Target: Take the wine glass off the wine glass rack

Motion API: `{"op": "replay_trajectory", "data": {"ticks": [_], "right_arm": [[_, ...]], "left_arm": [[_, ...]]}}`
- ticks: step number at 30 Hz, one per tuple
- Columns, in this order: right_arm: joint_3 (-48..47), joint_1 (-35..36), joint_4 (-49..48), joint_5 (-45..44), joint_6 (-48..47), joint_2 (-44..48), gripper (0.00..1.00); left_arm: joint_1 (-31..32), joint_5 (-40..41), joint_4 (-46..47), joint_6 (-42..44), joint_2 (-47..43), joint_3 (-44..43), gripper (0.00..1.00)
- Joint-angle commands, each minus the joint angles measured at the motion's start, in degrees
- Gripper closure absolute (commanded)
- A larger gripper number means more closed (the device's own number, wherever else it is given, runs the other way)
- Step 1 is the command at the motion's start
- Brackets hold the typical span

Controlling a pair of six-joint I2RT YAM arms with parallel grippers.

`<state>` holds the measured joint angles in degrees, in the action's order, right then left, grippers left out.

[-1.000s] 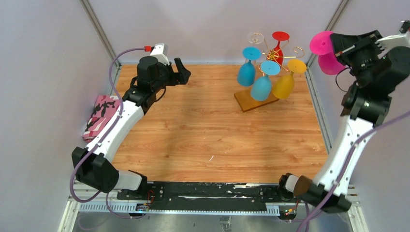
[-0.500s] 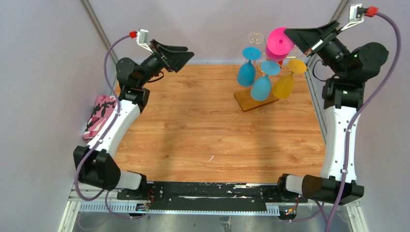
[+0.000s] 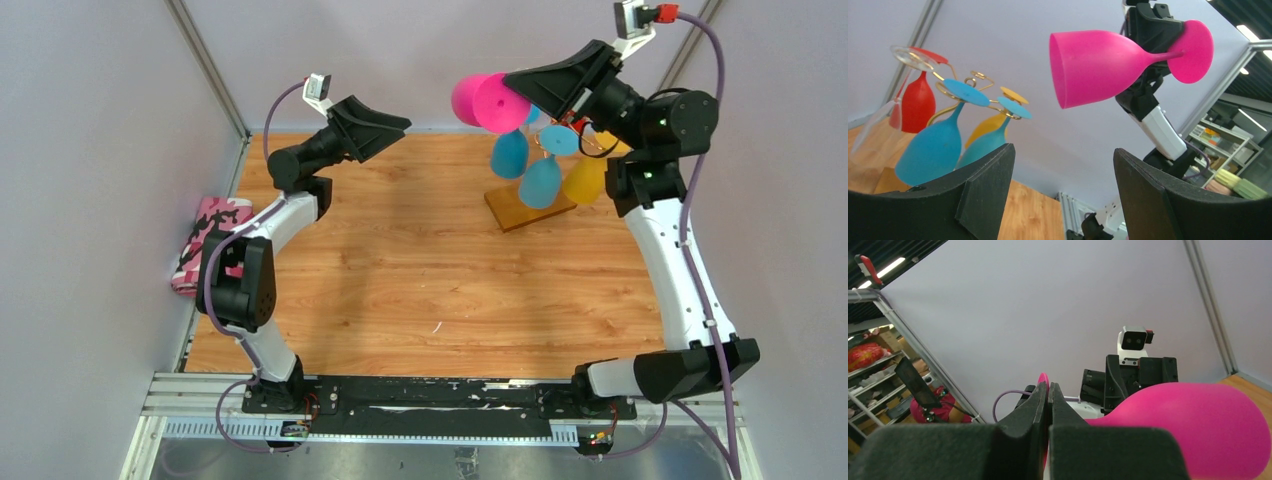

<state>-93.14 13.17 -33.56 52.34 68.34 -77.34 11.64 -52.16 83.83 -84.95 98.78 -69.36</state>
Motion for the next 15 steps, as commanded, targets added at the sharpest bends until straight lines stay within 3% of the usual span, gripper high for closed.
{"op": "replay_trajectory", "data": {"ticks": [1, 15], "right_arm": [[0.86, 5.09, -9.82, -1.54, 1.29, -2.98, 1.00], [3.49, 9.87, -23.82, -4.07, 12.90, -10.59, 1.00]], "left_arm": [[-0.21, -1.64, 6.88, -1.77, -2.75, 1.57, 0.22], [-0.21, -0.99, 6.96, 0.36, -4.81, 4.93, 0.22]]}}
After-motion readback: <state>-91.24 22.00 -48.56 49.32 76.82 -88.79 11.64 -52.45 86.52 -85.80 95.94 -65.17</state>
